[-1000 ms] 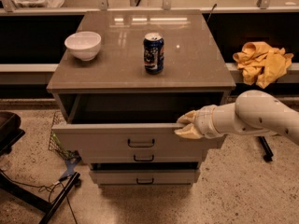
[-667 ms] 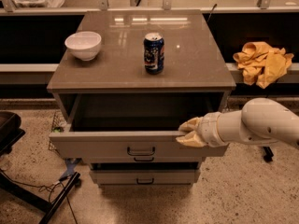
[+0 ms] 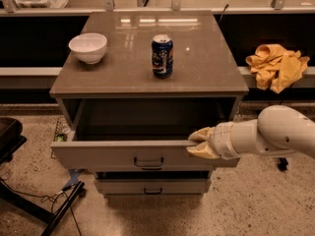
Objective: Open top drawer
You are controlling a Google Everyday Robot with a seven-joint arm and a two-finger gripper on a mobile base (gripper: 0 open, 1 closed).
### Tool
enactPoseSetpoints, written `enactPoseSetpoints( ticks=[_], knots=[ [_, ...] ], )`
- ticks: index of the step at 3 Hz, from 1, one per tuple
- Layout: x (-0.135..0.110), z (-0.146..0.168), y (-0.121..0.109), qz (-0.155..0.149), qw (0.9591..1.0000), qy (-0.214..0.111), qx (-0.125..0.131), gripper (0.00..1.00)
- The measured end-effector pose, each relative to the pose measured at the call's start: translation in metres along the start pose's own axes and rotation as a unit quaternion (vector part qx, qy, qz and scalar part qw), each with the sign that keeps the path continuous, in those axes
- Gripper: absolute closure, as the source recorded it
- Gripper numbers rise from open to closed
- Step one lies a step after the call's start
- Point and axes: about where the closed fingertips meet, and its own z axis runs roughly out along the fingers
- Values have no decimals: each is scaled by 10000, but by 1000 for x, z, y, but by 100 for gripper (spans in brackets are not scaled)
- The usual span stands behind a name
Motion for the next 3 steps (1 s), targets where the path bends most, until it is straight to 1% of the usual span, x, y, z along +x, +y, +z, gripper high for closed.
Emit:
enactPoseSetpoints(
  ticks=[1,2,3],
  knots=[
    [-4,-15,25,61,9999,-11,-158,100],
    [-4,-15,24,61,9999,-11,-158,100],
    [-15,-38,57,11,9995,-40,-305,100]
  ],
)
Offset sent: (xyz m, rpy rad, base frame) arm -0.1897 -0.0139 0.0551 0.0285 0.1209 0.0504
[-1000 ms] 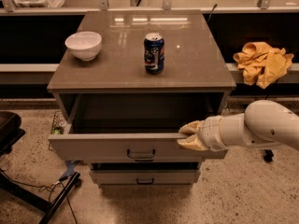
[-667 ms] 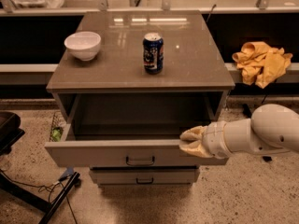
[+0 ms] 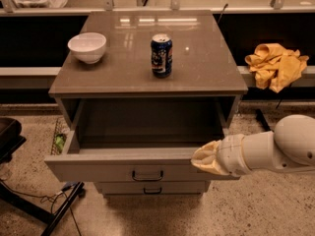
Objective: Open top drawer
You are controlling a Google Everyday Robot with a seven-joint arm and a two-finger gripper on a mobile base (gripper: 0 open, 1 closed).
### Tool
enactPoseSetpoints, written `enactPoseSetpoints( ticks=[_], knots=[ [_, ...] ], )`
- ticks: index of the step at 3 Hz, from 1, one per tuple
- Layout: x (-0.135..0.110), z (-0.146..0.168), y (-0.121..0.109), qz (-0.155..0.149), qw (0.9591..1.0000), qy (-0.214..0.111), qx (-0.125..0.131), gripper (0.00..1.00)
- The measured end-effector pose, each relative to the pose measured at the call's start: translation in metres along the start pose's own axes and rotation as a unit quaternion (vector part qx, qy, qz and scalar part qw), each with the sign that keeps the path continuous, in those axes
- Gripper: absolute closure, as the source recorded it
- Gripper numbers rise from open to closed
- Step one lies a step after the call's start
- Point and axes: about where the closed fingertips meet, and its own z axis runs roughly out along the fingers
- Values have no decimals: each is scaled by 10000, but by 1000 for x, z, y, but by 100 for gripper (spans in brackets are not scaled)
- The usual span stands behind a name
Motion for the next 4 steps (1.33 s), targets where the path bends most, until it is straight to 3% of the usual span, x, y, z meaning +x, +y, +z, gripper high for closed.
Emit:
enactPoseSetpoints(
  ticks=[1,2,3,4],
  knots=[
    [-1,0,0,-7,10000,2,-1,100],
    [-21,-23,-20,-244,9992,292,140,100],
    [-57,-62,-59,-641,9949,712,330,100],
    [-72,-72,-75,-794,9932,734,423,100]
  ],
)
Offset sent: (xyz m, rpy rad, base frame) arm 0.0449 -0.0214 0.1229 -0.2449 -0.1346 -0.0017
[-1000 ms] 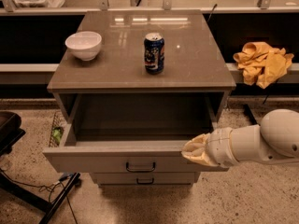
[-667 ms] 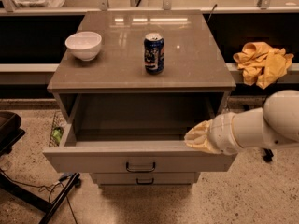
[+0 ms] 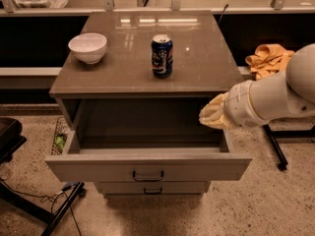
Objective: Open top drawer
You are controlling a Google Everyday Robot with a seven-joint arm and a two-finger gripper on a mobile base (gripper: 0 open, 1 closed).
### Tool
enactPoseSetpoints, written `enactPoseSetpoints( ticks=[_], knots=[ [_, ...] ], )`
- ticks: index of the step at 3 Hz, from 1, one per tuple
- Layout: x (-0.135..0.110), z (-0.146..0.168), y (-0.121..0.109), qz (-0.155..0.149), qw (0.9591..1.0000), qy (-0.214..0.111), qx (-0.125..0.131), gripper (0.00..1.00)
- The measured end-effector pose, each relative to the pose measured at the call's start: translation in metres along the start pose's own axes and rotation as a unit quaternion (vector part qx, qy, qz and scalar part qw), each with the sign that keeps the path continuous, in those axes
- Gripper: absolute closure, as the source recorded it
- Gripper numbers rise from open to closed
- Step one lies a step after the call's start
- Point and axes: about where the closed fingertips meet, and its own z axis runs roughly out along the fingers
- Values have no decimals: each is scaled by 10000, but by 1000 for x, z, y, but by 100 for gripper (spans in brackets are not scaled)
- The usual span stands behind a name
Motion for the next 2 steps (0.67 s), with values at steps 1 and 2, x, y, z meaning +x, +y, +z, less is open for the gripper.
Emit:
enactPoseSetpoints(
  ticks=[1,2],
  knots=[
    [1,5,3,18,10000,36,-24,100],
    [11,29,-2,31,10000,30,1,100]
  ],
)
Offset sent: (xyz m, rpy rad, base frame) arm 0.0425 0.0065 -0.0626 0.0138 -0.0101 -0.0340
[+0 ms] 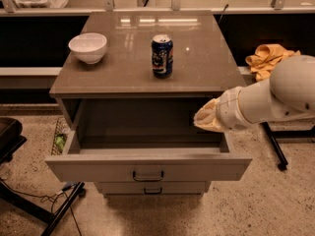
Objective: Open top drawer
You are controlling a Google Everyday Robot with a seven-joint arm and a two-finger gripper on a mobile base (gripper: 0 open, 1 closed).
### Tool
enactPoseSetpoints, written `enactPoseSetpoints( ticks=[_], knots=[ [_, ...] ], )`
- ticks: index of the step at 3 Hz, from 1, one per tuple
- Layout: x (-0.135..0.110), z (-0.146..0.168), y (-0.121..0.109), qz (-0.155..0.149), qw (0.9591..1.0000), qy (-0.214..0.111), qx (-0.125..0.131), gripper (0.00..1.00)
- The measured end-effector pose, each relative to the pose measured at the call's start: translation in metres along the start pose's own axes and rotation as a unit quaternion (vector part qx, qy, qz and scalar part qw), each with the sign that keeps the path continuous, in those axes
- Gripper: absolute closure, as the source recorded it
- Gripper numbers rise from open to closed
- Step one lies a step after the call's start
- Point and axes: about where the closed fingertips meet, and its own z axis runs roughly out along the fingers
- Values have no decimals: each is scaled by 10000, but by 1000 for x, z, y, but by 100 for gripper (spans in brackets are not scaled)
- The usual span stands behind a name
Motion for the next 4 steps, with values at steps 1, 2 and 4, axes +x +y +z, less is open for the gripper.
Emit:
enactPoseSetpoints(
  ticks=[1,2,4],
  knots=[
    [16,35,-14,28,10000,81,31,100],
    [41,87,-23,24,9992,394,-87,100],
    [50,116,-16,-5,9980,582,-265,100]
  ],
)
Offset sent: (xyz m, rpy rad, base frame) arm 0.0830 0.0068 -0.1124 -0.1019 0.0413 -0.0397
